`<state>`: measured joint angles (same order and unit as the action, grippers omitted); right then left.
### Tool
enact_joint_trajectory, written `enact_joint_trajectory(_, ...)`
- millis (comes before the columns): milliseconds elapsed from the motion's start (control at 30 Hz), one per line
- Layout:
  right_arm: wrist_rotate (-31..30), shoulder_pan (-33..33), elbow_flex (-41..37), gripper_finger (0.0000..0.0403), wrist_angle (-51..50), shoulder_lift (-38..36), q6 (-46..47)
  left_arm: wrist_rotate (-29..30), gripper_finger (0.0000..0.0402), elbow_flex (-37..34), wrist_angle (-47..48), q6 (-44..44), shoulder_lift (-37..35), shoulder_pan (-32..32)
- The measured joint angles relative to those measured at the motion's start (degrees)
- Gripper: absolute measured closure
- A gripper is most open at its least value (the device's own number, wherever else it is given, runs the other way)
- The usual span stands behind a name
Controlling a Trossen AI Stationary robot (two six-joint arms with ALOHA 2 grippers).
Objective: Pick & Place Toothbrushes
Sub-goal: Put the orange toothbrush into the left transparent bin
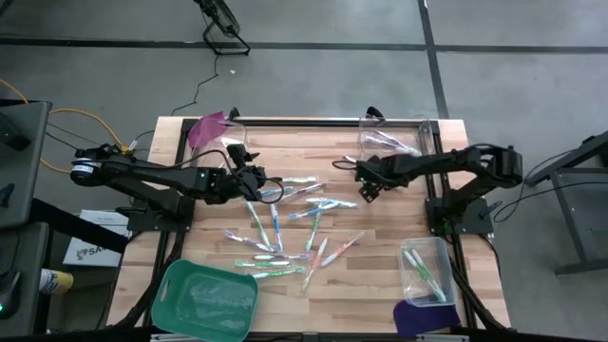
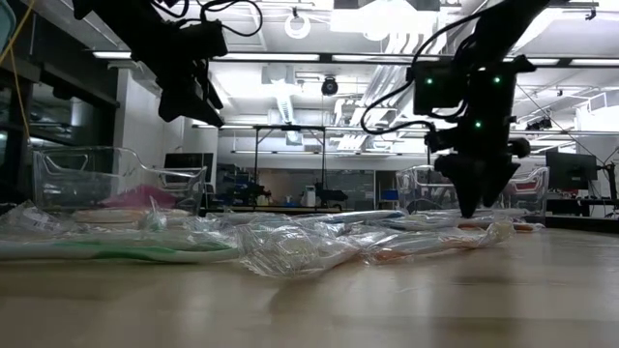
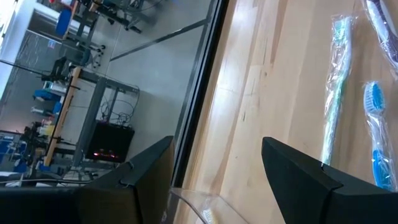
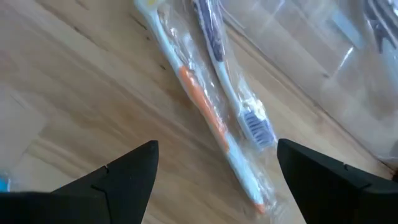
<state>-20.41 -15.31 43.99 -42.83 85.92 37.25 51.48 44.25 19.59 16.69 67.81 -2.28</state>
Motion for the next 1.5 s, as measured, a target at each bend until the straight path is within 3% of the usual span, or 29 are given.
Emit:
enact_joint_trajectory(233,4.5,-0.9,0.0,0.0115,2.9,0.1,-2.6,0.0,0.0167,0.0,0.0,0.0,0.0,0.0)
enact_joint_trajectory(533,3.5,-0.9,0.0,0.0171,3.2,0.1,-3.0,0.0,0.0167,0.0,0.0,0.0,0.0,0.0)
enact_joint_trajectory(933,3.0,-2.0,0.0,0.0174,4.6,4.5,-4.5,0.0,0.0167,0.0,0.0,0.0,0.0,0.0)
enact_joint_trajectory(1300,7.0,-3.8,0.1,0.0178,5.9,5.4,-7.0,0.0,0.0167,0.0,0.0,0.0,0.0,0.0)
enact_joint_trajectory(1500,8.8,-3.8,0.1,0.0235,6.4,5.5,-7.3,0.0,0.0167,0.0,0.0,0.0,0.0,0.0)
